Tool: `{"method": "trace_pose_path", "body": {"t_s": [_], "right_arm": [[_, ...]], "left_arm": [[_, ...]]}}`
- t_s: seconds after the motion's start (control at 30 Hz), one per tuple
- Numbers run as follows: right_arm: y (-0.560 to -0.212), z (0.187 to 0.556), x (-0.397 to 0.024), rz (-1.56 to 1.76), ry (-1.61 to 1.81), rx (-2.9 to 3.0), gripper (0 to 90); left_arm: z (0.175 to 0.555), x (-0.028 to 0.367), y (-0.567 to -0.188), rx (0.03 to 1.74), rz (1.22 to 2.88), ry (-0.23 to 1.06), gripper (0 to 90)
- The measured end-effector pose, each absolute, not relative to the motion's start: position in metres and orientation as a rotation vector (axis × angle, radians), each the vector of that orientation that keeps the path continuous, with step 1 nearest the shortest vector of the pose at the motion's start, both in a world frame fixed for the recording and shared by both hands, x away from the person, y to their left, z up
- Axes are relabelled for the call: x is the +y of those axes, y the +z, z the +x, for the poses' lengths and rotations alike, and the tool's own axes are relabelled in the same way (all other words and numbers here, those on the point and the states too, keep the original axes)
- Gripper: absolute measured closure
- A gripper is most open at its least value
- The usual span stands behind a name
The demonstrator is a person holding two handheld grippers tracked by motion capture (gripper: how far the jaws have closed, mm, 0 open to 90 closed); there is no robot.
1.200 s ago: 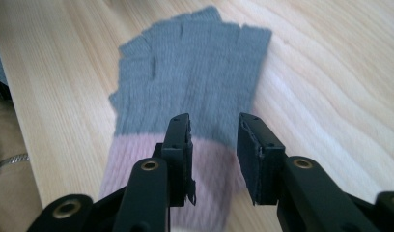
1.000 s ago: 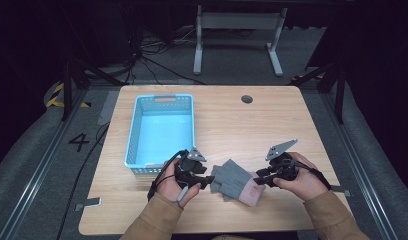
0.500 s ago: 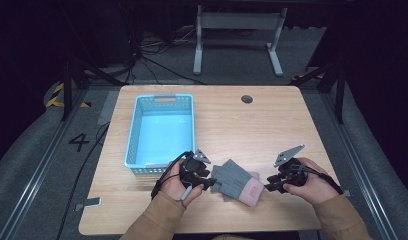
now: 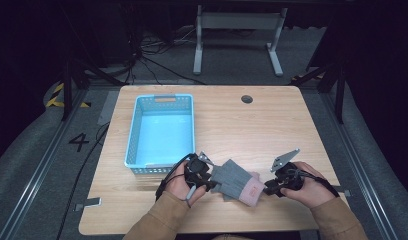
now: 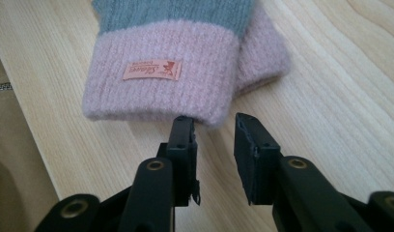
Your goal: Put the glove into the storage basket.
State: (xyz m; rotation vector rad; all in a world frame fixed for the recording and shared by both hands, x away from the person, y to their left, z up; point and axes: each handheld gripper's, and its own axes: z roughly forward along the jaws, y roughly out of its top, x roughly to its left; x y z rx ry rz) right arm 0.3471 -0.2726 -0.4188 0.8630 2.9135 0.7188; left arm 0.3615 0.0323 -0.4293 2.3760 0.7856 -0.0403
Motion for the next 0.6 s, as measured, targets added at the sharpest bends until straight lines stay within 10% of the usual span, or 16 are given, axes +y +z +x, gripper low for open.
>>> {"method": "trace_pose_path", "body": {"t_s": [0.6], "right_arm": [[-0.422,0.347,-0.269,0.855,0.709,2.895,77.3]], "left_arm": [[0.365,0.02,-0.443,0.789,2.426,-0.022,62.2]]}}
